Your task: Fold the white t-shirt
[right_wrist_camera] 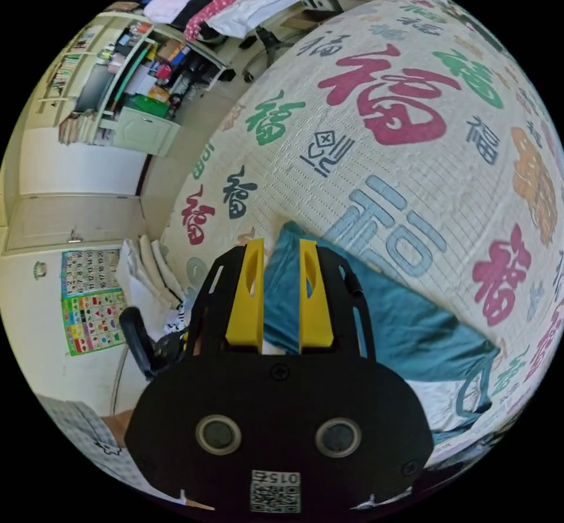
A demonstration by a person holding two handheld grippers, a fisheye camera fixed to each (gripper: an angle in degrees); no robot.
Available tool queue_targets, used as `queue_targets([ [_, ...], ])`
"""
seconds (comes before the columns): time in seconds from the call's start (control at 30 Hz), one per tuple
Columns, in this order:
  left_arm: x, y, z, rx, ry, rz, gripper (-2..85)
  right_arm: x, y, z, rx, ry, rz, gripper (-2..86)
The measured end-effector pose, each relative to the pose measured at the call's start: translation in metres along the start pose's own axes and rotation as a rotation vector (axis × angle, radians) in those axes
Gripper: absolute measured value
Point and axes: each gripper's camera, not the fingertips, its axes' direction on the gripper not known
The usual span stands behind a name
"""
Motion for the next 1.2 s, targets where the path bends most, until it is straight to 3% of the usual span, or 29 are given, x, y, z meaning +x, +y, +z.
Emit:
queue_targets([
  [0.13,0.001,0.005,-0.013,-0.004,0.038,0.007,2.6,-0.005,-0.032,0.029,-0.096,0.191,0.042,5.4],
  [0.2,0.002,0.008,-0.02,0.0,0.061,0.016,0.8,-0.001,-0.032,0.026,-0.088,0.171,0.028,1.6],
  [0.4,0.03,0.024,-0.049,0.054,0.082,0.158,-0.5,0.052,0.016,-0.031,0.156,-0.177,0.116,-0.3],
  [0.6,0.113,0.072,-0.08,0.119,0.091,0.523,-0.5,0.132,0.155,-0.098,0.434,-0.402,0.308,0.0],
  [0.73,0.177,0.131,-0.058,0.031,0.087,0.736,-0.3,0.186,0.264,-0.095,0.483,-0.376,0.526,0.7],
  [0.97,0.221,0.219,0.052,-0.355,0.051,0.862,2.0,0.238,0.355,-0.062,0.413,-0.297,0.814,5.9],
  [1.1,0.235,0.224,0.049,-0.326,0.056,0.911,3.6,0.242,0.348,-0.083,0.475,-0.231,0.735,7.1],
  [1.2,0.244,0.206,0.045,-0.228,0.035,0.892,3.1,0.237,0.314,-0.096,0.507,-0.243,0.55,5.6],
])
